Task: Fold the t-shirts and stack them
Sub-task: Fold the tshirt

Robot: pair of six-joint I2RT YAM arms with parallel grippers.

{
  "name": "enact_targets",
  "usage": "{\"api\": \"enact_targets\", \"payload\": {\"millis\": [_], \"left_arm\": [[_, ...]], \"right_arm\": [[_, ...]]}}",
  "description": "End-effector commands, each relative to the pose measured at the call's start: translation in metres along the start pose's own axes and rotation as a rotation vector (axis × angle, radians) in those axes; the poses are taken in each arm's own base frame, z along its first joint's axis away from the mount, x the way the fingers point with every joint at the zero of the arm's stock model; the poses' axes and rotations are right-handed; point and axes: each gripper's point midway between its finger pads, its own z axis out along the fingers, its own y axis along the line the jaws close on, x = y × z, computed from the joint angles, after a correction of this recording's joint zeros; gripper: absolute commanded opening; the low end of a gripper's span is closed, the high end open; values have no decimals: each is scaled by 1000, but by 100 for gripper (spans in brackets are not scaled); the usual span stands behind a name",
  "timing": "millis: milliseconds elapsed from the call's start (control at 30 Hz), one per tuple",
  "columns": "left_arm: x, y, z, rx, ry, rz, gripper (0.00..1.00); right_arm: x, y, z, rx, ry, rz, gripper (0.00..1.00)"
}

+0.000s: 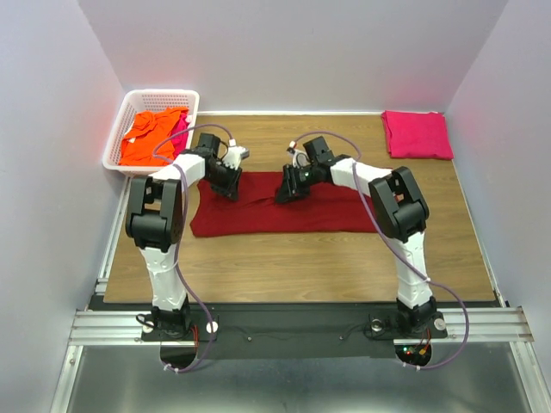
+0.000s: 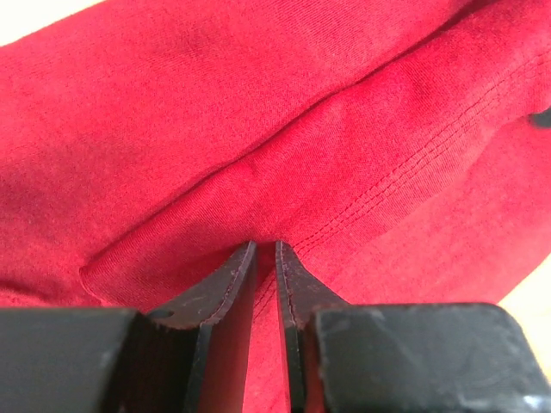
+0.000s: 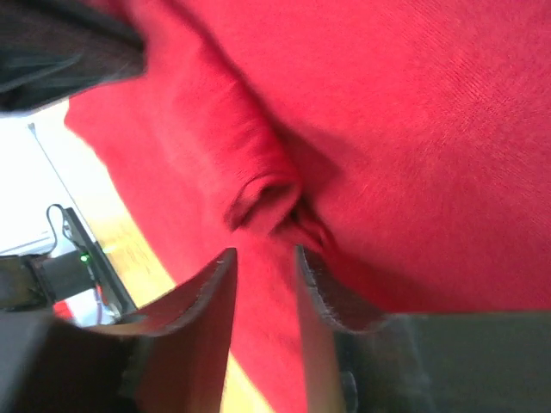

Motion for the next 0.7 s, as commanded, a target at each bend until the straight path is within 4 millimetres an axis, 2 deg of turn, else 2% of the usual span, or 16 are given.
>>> {"api": "enact_targets", "payload": {"millis": [0,33,67,100,133,167,200,267,367,433,500,533,667], "left_arm": [[-25,37,-2,-135,1,68,28],[-34,40,-6,-144,-12,79,28],[-40,45,-7,-154,-18,88,28],[-58,47,-16,-165,-52,110,29],[-66,47,-21,-170,-65,125,30],[-74,46,-27,-177,-83,139,32],[-82,45,-34,-182,-99,149,32],[-88,40,-44,-176,-112,149,33],[-84,26,-59,-157,-118,141,35],[-70,25,-56,-164,-97,103,36],[-52,24,-54,-168,-60,57,35],[-46,26,-51,-178,-45,52,36],[-21,27,-42,-193,18,-7,35]], "right_arm": [[-47,54,-53,-77,-120,-225,43],[-50,61,-67,-78,-132,-255,45],[-58,61,-93,-63,-166,-271,50],[-49,51,-106,-29,-138,-273,50],[-46,41,-117,0,-128,-267,50],[-45,19,-134,50,-130,-243,50],[-25,-3,-147,124,-82,-270,50],[-12,-40,-169,248,-65,-249,50],[9,-88,-194,439,-9,-248,47],[17,-114,-201,541,37,-249,44],[25,-137,-199,611,91,-228,42],[23,-138,-202,630,92,-226,40],[41,-166,-196,694,205,-188,35]]}}
